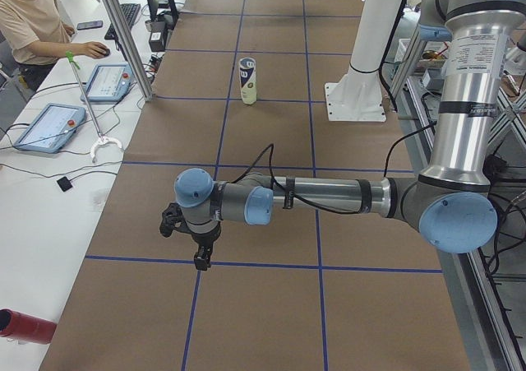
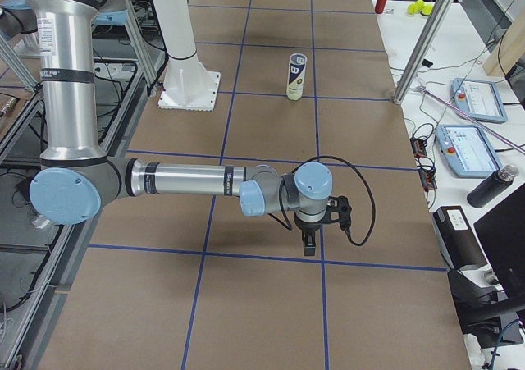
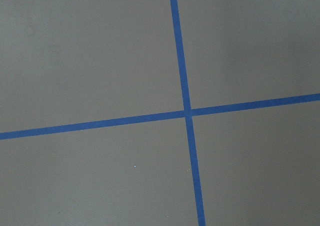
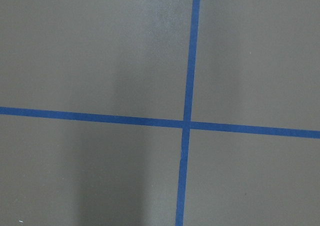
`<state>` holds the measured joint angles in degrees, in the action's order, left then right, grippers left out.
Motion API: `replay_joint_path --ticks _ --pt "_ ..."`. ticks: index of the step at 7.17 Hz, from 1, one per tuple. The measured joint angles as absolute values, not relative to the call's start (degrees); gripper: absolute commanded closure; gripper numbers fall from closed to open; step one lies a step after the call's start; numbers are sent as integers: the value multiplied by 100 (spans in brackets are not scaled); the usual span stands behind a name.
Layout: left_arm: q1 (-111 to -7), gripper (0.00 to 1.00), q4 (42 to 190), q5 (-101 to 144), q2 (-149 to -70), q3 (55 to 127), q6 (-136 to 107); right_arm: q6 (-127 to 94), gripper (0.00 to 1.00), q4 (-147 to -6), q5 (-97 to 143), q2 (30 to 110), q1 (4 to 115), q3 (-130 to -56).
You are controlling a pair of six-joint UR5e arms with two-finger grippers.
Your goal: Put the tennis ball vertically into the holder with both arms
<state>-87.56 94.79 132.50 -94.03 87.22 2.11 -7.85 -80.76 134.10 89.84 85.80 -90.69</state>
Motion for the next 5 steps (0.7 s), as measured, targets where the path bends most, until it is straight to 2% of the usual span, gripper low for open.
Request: replay_joint_path --ticks 5 --pt "-8745 0 9510 13229 -9382 8751 235 -774 1 -8343 13206 9042 8579 -9188"
